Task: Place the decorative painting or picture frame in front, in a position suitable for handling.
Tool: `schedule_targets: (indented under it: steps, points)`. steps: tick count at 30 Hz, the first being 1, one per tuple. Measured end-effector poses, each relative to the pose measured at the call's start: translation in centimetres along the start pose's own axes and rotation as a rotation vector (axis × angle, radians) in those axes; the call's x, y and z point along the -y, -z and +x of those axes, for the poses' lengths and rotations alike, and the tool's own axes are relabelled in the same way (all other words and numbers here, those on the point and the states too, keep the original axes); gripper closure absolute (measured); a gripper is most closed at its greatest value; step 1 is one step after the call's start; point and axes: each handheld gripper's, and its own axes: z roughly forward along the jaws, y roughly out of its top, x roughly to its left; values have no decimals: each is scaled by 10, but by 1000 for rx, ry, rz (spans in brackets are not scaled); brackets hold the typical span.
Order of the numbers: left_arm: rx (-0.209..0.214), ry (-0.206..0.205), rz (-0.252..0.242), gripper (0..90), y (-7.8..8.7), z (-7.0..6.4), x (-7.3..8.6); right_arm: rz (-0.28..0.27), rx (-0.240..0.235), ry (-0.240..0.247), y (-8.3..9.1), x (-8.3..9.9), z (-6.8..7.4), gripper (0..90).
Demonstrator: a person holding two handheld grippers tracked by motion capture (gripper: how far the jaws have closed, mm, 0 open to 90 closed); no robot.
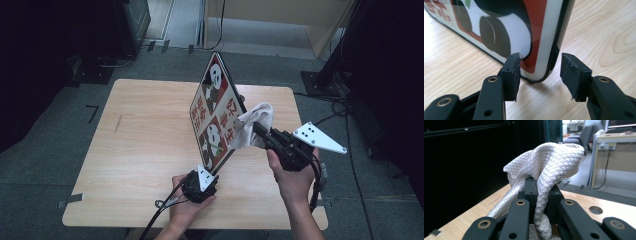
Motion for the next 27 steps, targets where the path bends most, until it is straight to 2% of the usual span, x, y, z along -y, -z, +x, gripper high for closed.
schedule_targets:
  steps: [1,4,6,12,13,16,18,24,27]
  points:
    - [-14,-6,-4,496,0,0,0,5,-7,0,-1,-1,0,830]
    - [-31,28,-20,474,0,2,-3,8,-29,-1,-3,-1,1,830]
    - [-47,35,-30,471,1,4,-6,15,-37,-2,-4,-1,2,831]
    - [-105,15,-60,515,3,9,-12,21,-58,12,-6,0,7,831]
    - [-113,7,-60,522,3,9,-12,21,-59,18,-7,0,7,831]
    - [-179,-41,-52,558,2,6,-11,24,-66,16,-8,-1,8,831]
    - [-195,-57,-54,579,3,5,-10,25,-71,18,-9,-1,9,831]
    - [-239,-56,-68,642,7,9,-4,22,-87,21,-16,-4,12,831]
    - [-255,-46,-69,683,11,14,1,11,-118,34,-21,-7,15,831]
